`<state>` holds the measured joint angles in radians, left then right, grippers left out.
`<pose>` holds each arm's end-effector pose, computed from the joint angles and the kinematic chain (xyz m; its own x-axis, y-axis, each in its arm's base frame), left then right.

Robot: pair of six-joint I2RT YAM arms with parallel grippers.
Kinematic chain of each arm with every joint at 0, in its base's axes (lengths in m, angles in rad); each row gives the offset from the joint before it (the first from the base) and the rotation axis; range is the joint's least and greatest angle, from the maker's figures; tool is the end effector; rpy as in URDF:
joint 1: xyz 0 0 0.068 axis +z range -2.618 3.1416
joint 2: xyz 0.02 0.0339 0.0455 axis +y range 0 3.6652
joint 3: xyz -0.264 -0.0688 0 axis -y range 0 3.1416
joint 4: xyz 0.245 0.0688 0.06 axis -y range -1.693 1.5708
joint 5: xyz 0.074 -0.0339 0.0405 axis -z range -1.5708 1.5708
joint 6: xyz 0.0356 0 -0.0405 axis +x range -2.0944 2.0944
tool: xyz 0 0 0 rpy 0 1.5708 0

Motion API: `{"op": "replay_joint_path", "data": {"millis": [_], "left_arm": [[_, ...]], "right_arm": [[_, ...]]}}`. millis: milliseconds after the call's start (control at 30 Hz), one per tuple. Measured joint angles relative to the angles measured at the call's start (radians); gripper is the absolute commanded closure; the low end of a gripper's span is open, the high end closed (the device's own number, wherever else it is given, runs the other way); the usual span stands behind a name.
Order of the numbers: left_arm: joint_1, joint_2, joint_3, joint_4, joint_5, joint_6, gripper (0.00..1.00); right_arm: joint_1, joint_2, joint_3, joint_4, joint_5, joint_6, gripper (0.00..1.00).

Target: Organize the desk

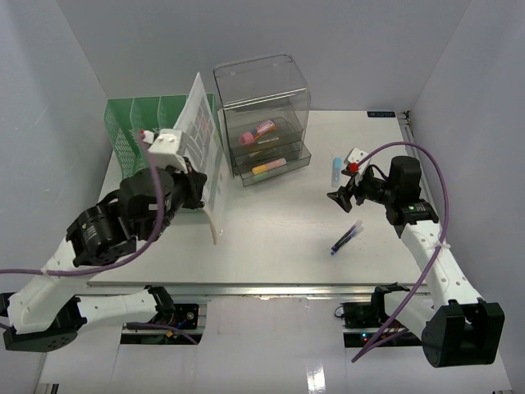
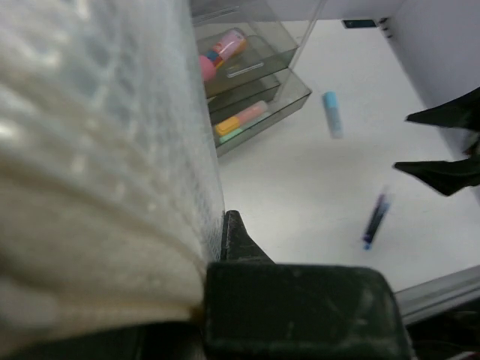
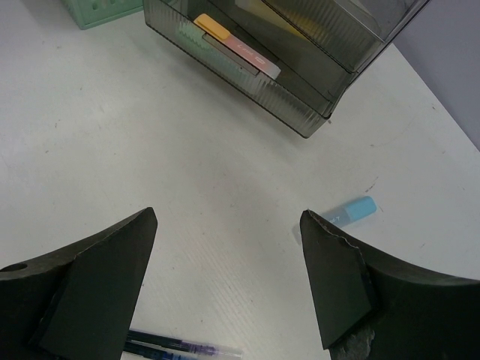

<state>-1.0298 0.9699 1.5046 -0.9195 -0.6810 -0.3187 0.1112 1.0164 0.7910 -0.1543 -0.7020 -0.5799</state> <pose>0.0940 -0.1129 0.4696 -0.2981 0.0235 -0.9542 0.2865 0.9558 -0.0660 0.2233 0.0481 0.3042 0.0649 -0.4137 -0.9081 -0.7713 0.5566 -0.3087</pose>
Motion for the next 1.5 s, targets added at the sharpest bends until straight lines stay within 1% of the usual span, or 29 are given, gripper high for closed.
{"op": "replay_joint_path", "data": {"millis": [100,233,400,533,700,800,900,1267,1367,1500], "left_arm": [[0.0,-0.002,-0.068,0.097,-0.041,0.238,1.0],[0.0,-0.007,-0.077,0.235,-0.085,0.44,1.0],[0.0,-0.013,-0.072,0.377,-0.111,0.573,1.0],[0.007,0.012,-0.072,0.441,-0.134,0.621,1.0],[0.072,0.033,-0.072,0.493,-0.122,0.632,1.0],[0.159,0.051,-0.04,0.472,-0.09,0.593,1.0],[0.222,0.066,-0.019,0.455,-0.086,0.547,1.0],[0.231,-0.009,-0.019,0.435,-0.116,0.458,1.0],[0.234,0.001,-0.019,0.441,-0.105,0.438,1.0],[0.264,0.063,-0.021,0.455,-0.065,0.411,1.0]], "right_arm": [[0.0,0.0,0.0,0.0,-0.005,0.001,0.16],[0.0,0.0,0.0,0.0,-0.01,0.002,0.16],[0.0,0.0,0.0,0.0,-0.014,0.004,0.16],[0.0,0.0,0.0,0.0,-0.014,0.005,0.16],[-0.001,0.0,0.0,0.0,-0.014,0.006,0.16],[-0.004,0.0,0.0,0.001,-0.016,0.007,0.16],[-0.006,0.0,0.0,0.001,-0.017,0.011,0.16],[-0.011,0.0,0.0,0.006,-0.031,0.023,0.16],[-0.011,0.0,0.0,0.007,-0.031,0.023,0.17],[-0.011,0.0,0.0,0.008,-0.031,0.023,0.16]]}}
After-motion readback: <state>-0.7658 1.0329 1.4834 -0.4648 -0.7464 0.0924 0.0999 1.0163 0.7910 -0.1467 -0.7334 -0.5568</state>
